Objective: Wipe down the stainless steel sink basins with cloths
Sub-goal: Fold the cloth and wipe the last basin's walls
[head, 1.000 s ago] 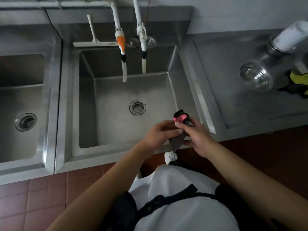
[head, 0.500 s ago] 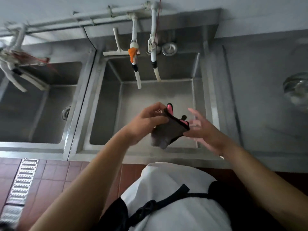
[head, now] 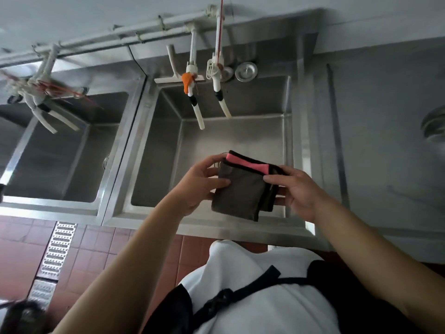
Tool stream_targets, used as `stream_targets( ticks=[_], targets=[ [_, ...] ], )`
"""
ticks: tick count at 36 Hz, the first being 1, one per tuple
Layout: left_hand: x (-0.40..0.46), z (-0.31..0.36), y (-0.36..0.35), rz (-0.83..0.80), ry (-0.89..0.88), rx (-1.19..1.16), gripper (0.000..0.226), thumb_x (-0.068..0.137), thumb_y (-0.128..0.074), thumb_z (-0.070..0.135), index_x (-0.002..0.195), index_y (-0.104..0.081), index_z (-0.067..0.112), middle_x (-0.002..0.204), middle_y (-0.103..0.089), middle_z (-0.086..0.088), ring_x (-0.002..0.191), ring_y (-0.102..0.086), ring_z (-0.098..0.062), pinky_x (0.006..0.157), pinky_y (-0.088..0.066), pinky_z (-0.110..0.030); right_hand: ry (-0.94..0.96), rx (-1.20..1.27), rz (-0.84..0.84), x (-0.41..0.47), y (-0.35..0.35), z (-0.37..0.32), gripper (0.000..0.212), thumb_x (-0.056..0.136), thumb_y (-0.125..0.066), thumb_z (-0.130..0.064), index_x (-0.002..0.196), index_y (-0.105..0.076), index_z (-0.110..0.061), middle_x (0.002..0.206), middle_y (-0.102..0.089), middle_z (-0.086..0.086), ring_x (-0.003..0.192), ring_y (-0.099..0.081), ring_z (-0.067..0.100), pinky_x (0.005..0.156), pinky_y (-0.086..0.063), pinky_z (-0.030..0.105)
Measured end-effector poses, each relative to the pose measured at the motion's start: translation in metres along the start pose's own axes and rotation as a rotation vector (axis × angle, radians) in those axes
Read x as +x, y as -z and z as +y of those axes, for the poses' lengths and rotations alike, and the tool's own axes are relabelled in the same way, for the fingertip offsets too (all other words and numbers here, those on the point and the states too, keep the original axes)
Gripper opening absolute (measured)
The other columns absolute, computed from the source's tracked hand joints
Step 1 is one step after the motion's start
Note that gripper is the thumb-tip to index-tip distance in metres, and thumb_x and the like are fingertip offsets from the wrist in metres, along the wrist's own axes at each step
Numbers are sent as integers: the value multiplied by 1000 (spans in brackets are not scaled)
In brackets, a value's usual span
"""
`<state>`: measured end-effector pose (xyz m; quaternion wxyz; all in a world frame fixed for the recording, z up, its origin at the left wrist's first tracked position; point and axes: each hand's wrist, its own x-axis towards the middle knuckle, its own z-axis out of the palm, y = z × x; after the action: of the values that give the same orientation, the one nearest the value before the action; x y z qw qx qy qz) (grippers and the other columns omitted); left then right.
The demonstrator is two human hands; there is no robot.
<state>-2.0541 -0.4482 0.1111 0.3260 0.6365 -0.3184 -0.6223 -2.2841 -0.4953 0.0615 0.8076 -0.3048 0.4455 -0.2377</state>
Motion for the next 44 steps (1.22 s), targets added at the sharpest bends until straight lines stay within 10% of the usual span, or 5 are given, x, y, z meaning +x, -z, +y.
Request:
stream_targets(
  ticks=[12, 16, 25, 39, 44],
  targets=[
    [4, 9, -55, 371, -286, 860, 55, 93, -44, 7, 136, -51, 41, 103, -69, 1, 82, -65, -22, 59, -47, -28, -97, 429, -54, 3, -15, -1, 30, 89, -58, -19, 116, -66, -11, 120, -70, 7, 108, -67, 37, 90, -52, 62],
    [4, -1, -80, 217, -317, 1038, 61, 92, -53, 20, 148, -37, 37, 145, -52, 10, 116, -60, -23, 82, -53, -37, 1, 427, -40, 4, -29, -5, 40, 98, -48, -30, 131, -63, -14, 131, -66, 4, 110, -64, 32, 89, -53, 46],
    [16, -24, -69, 354, -57, 129, 77, 81, -77, 10, 146, -42, 30, 135, -59, 9, 102, -69, -10, 82, -61, -37, -29, 334, 27, 2, -21, 5, 46, 99, -43, -46, 128, -66, -19, 129, -67, -3, 125, -57, 32, 103, -42, 64],
    [55, -66, -45, 308, 227, 37, 35, 80, -64, -11, 90, -72, 21, 89, -76, -5, 89, -74, -28, 81, -61, -51, -127, -50, 3, 21, -23, 22, 43, 96, -46, -54, 135, -53, -35, 134, -61, -10, 126, -54, 17, 106, -43, 53],
    [98, -75, -25, 297, 295, -21, 33, 80, -66, -10, 100, -71, 17, 87, -74, -5, 82, -72, -26, 79, -61, -54, 117, -533, 388, 47, 8, -9, 33, 97, -57, -33, 128, -60, -22, 128, -63, -8, 118, -60, 10, 95, -50, 27]
  ],
)
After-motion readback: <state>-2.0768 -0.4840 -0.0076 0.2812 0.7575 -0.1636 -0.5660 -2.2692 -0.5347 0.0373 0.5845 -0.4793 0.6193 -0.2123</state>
